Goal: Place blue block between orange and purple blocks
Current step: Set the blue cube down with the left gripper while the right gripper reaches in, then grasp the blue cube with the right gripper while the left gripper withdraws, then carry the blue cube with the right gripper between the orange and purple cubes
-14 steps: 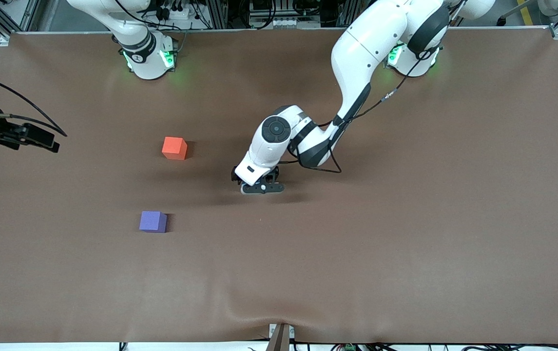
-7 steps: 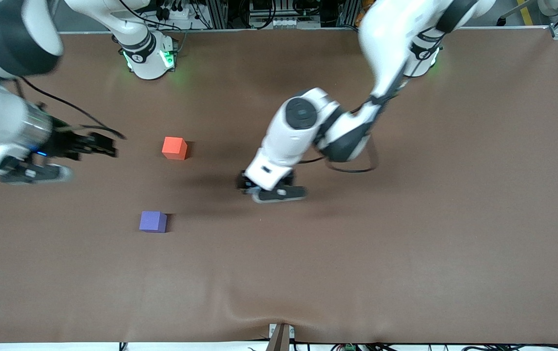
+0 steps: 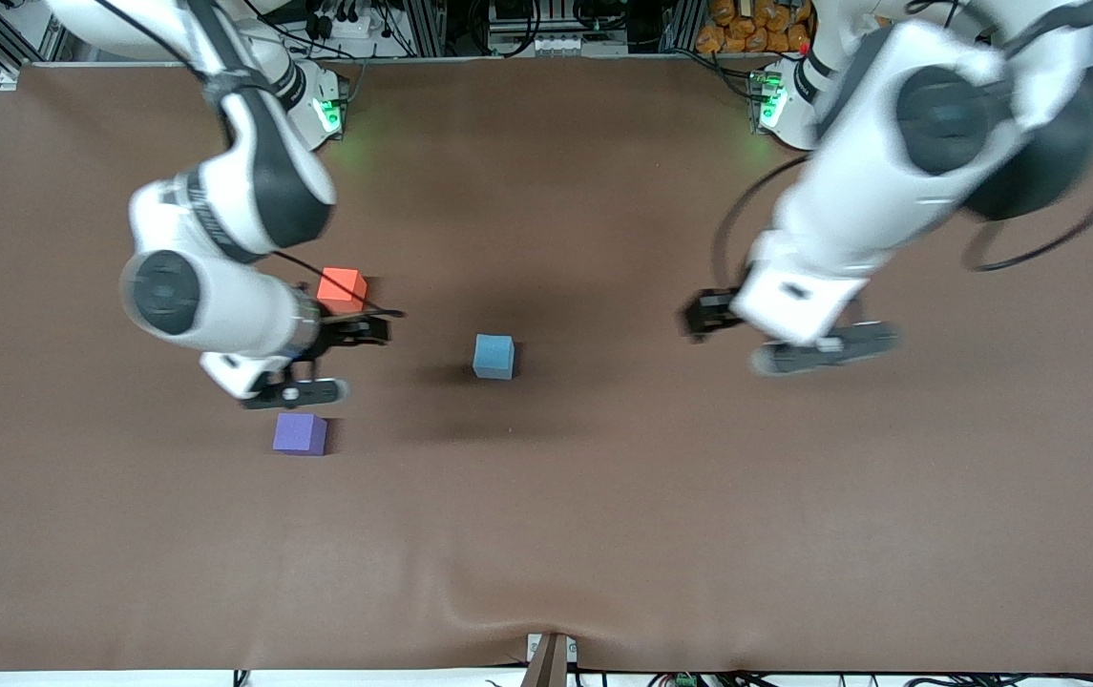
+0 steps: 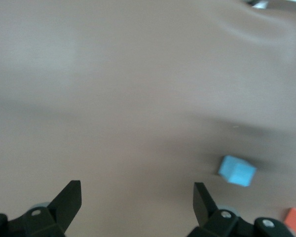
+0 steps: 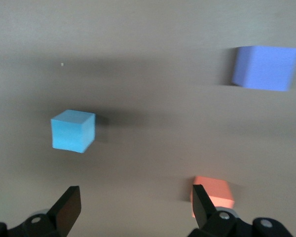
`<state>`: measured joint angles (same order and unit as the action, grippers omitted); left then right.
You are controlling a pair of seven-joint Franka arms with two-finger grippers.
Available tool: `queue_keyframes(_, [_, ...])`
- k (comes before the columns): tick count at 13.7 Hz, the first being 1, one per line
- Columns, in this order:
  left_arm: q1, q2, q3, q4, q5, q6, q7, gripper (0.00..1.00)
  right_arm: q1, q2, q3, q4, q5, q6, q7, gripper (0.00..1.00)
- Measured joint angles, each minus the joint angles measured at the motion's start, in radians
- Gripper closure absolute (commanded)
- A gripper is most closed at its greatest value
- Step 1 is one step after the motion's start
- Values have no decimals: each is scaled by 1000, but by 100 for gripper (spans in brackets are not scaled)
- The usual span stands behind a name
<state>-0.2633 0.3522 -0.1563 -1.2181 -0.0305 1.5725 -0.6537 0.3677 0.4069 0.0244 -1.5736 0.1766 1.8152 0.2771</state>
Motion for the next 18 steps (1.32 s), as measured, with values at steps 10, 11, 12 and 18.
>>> queue_keyframes(10, [310, -400, -2, -399, 0, -25, 353, 0, 245, 255, -2, -22, 0, 329, 227, 0])
queue_keyframes(11, [312, -411, -3, -417, 0, -16, 353, 0, 258, 265, -2, -22, 0, 338, 240, 0])
queue_keyframes(12, [312, -414, -4, -423, 11, -11, 354, 0, 267, 268, -3, -22, -1, 341, 249, 0])
queue_keyframes(18, [316, -439, -23, -424, 64, 0, 409, 0, 273, 292, -14, -22, -1, 409, 281, 25])
